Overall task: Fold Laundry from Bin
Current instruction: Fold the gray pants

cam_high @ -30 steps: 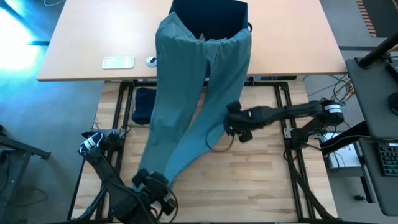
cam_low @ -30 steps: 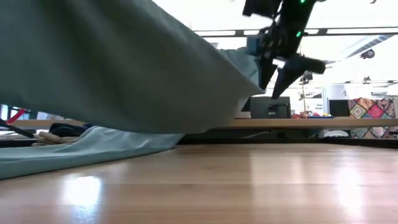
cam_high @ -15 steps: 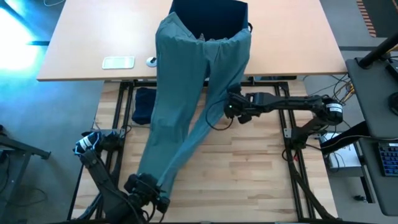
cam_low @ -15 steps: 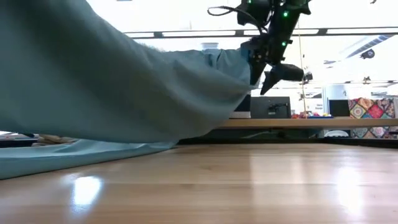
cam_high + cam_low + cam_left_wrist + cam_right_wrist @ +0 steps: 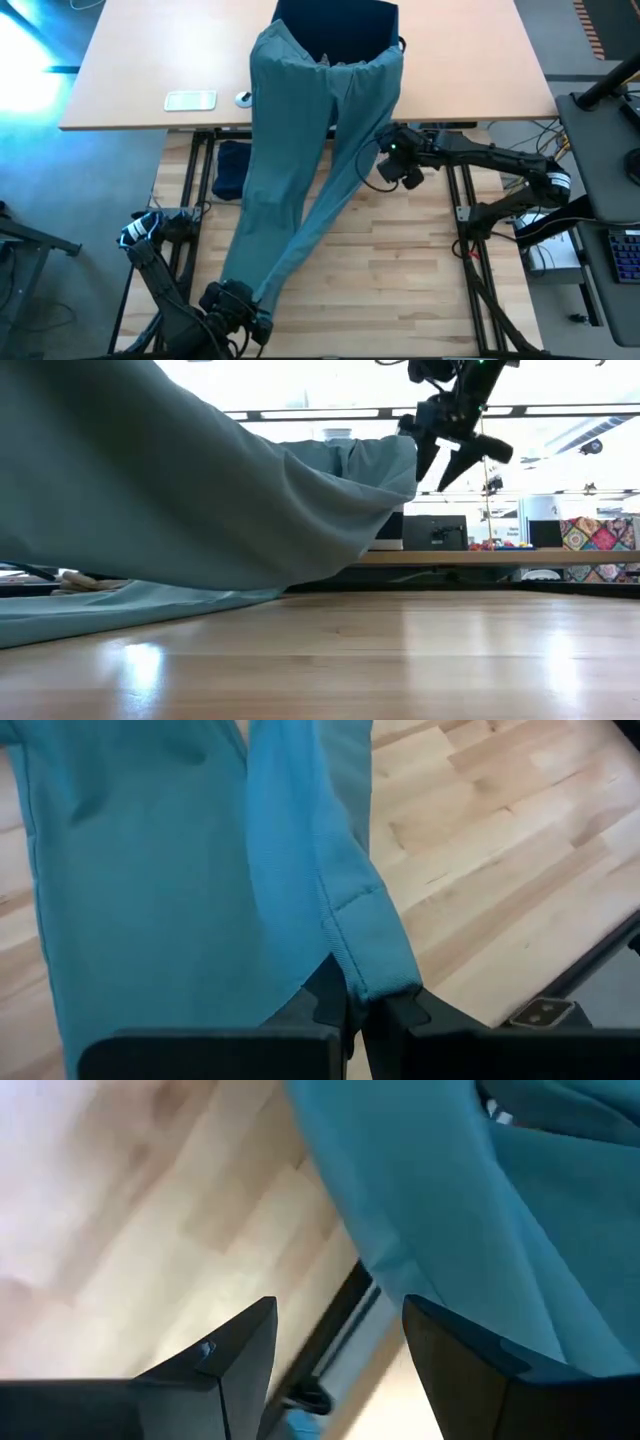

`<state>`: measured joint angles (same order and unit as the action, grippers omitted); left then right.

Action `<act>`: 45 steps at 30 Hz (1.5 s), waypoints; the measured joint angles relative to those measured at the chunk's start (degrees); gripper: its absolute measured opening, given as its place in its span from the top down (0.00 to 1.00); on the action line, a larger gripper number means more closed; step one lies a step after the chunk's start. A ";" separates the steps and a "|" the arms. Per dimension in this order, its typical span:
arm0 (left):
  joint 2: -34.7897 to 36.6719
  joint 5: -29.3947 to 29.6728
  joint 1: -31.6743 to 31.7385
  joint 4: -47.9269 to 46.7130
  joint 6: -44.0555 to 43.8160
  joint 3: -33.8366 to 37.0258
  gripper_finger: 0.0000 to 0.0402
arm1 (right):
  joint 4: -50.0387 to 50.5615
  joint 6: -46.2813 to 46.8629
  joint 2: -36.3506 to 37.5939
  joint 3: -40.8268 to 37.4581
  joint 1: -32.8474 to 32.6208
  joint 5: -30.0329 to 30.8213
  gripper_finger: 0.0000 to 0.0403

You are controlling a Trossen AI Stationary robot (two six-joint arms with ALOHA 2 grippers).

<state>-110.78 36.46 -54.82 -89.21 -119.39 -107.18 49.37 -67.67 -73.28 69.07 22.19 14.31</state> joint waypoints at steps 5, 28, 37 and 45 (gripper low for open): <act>0.00 -0.22 -0.92 0.99 0.38 -0.02 1.00 | -11.21 -8.65 -0.02 -2.14 -0.13 1.00 0.47; 0.00 -6.34 -2.89 5.06 -2.87 0.00 1.00 | -16.70 -15.12 -5.65 4.19 -0.15 9.07 0.97; 0.01 -6.02 -2.77 3.78 -5.63 0.04 1.00 | -20.72 -14.87 -17.92 20.69 -1.46 3.48 0.98; 0.20 -12.06 -3.61 -0.37 -9.32 0.12 1.00 | -23.19 -14.91 -34.69 41.71 -1.52 -3.93 0.98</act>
<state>-110.59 24.40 -58.44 -89.57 -128.72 -107.06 26.18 -82.59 -107.97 110.78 20.67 10.38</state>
